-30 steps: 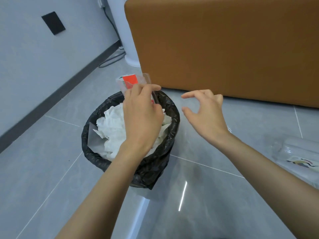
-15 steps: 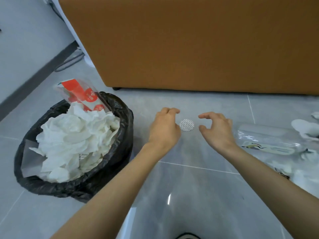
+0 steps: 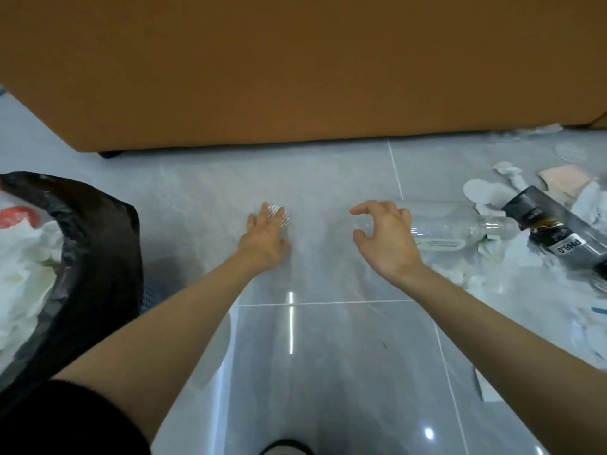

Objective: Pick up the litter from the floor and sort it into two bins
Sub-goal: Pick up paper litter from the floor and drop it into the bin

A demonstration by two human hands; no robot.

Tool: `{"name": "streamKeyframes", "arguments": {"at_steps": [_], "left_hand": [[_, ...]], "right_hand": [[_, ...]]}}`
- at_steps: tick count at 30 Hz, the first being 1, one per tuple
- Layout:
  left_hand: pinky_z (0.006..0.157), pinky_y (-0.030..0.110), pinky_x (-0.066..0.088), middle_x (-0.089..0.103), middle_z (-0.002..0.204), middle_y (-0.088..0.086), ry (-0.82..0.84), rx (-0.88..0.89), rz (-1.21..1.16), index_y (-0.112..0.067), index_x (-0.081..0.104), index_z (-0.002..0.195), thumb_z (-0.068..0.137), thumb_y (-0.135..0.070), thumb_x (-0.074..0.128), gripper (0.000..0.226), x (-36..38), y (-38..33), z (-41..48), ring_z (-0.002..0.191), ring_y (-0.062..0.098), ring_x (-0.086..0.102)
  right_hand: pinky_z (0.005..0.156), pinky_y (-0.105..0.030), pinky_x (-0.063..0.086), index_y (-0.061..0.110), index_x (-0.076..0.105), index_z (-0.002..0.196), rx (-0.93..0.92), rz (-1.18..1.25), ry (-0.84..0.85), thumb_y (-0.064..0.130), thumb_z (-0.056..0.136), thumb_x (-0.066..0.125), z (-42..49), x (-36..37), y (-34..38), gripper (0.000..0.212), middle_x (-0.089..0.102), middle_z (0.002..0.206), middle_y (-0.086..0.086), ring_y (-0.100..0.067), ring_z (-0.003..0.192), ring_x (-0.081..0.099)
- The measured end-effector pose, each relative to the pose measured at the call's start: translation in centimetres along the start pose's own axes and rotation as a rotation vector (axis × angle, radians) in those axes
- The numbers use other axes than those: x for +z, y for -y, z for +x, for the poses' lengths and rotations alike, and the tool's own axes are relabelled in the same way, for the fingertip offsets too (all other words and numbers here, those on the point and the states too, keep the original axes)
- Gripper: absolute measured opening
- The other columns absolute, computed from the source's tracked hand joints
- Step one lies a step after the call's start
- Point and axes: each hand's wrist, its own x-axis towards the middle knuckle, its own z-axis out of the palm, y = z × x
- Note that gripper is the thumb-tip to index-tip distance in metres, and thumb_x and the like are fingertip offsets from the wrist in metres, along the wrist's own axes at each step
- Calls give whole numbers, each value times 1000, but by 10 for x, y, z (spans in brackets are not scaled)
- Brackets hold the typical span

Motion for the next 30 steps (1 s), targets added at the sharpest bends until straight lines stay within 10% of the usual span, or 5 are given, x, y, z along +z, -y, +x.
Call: {"name": "streamKeyframes", "arguments": {"at_steps": [6, 11, 18, 30], "left_hand": [[114, 38, 24, 18, 154, 6, -57, 68, 3, -20, 16, 150, 93, -30, 52, 68, 12, -4, 11, 141, 30, 16], [102, 36, 37, 34, 134, 6, -113, 132, -20, -24, 29, 145, 89, -30, 59, 64, 23, -20, -7, 120, 32, 31], [104, 31, 28, 31, 134, 2, -19, 158, -64, -29, 32, 143, 76, -42, 72, 79, 40, -41, -30, 121, 27, 33], [93, 36, 44, 62, 116, 9, -36, 96, -249, -16, 56, 120, 91, -21, 56, 30, 51, -51, -45, 120, 27, 45]], "right_hand": [[88, -12, 23, 19, 56, 122, -46, -23, -63, 5, 86, 54, -4, -5, -17, 39, 48, 129, -2, -25, 117, 33], [102, -34, 32, 20, 48, 130, -16, -170, -103, 4, 78, 61, -9, -24, -38, 57, 39, 139, -1, -27, 124, 29], [116, -55, 2, 30, 8, 149, 253, -461, 175, 7, 79, 61, 2, -51, -68, 91, 3, 158, 2, -33, 145, -6], [102, -39, 31, 25, 27, 137, -66, -734, 170, 24, 79, 66, -6, -50, -76, 70, 42, 136, -3, -28, 122, 41]]}}
